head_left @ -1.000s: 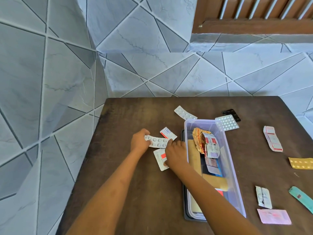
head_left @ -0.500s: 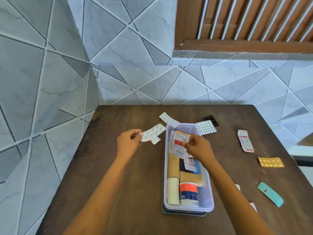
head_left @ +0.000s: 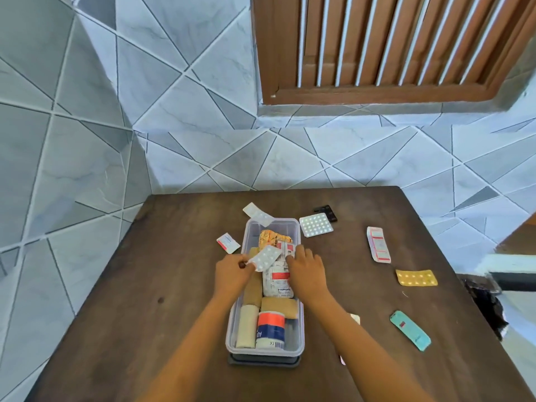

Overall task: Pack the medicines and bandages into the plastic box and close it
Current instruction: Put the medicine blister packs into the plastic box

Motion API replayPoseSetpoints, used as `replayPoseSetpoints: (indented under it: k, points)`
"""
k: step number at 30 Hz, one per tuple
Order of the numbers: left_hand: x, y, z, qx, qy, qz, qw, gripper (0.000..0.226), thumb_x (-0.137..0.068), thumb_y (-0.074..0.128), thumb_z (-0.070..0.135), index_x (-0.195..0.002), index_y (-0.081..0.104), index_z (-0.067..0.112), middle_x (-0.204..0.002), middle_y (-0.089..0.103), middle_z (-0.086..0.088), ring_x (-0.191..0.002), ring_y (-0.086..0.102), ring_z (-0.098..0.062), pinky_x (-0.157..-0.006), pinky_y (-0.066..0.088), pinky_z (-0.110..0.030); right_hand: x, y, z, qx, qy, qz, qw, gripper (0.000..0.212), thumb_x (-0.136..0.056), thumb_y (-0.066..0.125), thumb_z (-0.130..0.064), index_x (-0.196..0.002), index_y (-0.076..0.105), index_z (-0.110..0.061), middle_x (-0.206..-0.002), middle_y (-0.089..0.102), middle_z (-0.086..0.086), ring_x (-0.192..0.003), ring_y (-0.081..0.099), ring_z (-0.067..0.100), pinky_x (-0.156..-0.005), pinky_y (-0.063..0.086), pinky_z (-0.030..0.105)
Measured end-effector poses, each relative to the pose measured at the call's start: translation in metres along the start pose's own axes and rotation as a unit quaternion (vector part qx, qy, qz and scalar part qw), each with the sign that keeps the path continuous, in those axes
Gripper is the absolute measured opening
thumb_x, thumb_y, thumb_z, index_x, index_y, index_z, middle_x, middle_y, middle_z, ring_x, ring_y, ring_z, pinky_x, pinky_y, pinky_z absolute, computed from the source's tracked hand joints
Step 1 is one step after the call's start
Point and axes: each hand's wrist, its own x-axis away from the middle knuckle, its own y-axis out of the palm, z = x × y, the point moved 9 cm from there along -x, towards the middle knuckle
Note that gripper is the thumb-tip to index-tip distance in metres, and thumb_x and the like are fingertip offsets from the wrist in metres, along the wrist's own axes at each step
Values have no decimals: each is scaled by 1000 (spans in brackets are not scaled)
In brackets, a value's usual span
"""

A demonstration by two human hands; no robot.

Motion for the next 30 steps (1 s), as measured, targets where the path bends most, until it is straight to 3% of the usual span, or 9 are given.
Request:
replayPoseSetpoints:
  k: [4,7,12,15,18,21,24,27,30]
  points:
    - [5,-6,-3,7,-3,25,1000,14,-83,60,8,-85,74,6,-70,65,-9,-57,49,-12,-50,30,-13,3,12,-2,43,-50,-48,997,33,-55,79,-36,-86,73,-25,-98,74,2,-96,67,24,-79,55,36]
    - [6,-11,-5,22,-2,48,999,14,-84,60,8,-77,71,10,-75,70,-20,-61,52,-16,-53,34,-19,8,38,-12,15,-133,-133,982,36,-90,45,-35,-118,60,-18,-132,58,7,-139,28,31,-115,17,50]
    - [4,-9,6,37,10,54,998,19,-86,60,10,-98,71,1,-95,73,-16,-76,57,-15,-61,40,-13,8,42,-11,-6,-147,-161,976,45,-96,32,-39,-135,43,-20,-151,35,4,-146,4,29,-117,-5,51]
    - [2,5,23,67,22,35,997,22,-88,58,9,-108,67,1,-98,70,-9,-82,58,-14,-59,39,-1,16,34,4,-98,-89,-85,988,58,-91,23,-42,-144,23,-18,-157,19,5,-147,4,22,-118,-7,39]
    - [-5,44,40,66,23,-53,996,34,-92,52,12,-126,56,11,-119,66,-13,-103,63,-25,-80,46,-20,35,36,24,-191,-6,-65,979,67,-94,22,-52,-147,6,-14,-159,6,5,-147,3,19,-116,-3,30]
    - [-9,85,45,-13,21,-155,988,42,-91,50,12,-132,47,13,-132,58,-13,-118,55,-31,-93,44,-32,51,43,26,-226,15,-81,971,98,-69,-7,-72,-147,6,-14,-158,8,5,-147,6,18,-113,-2,26]
    - [-12,103,30,-146,21,-207,967,49,-87,49,16,-136,41,15,-138,47,-18,-124,46,-35,-102,42,-38,55,46,28,-237,27,-72,968,103,-63,-13,-71,-147,8,-16,-158,12,3,-146,9,17,-110,-3,23]
    - [-18,93,18,-211,10,-200,957,56,-88,49,18,-142,33,25,-145,34,-19,-131,38,-35,-107,39,-43,56,45,28,-258,34,-85,962,99,-65,-7,-71,-147,9,-18,-158,13,1,-146,8,15,-109,-5,23]
    - [-21,68,37,-171,57,-119,976,47,-89,50,15,-135,45,25,-142,41,-13,-125,47,-30,-99,44,-37,64,38,42,-280,55,-67,956,81,-82,2,-69,-146,17,-21,-156,20,0,-145,14,16,-114,2,26]
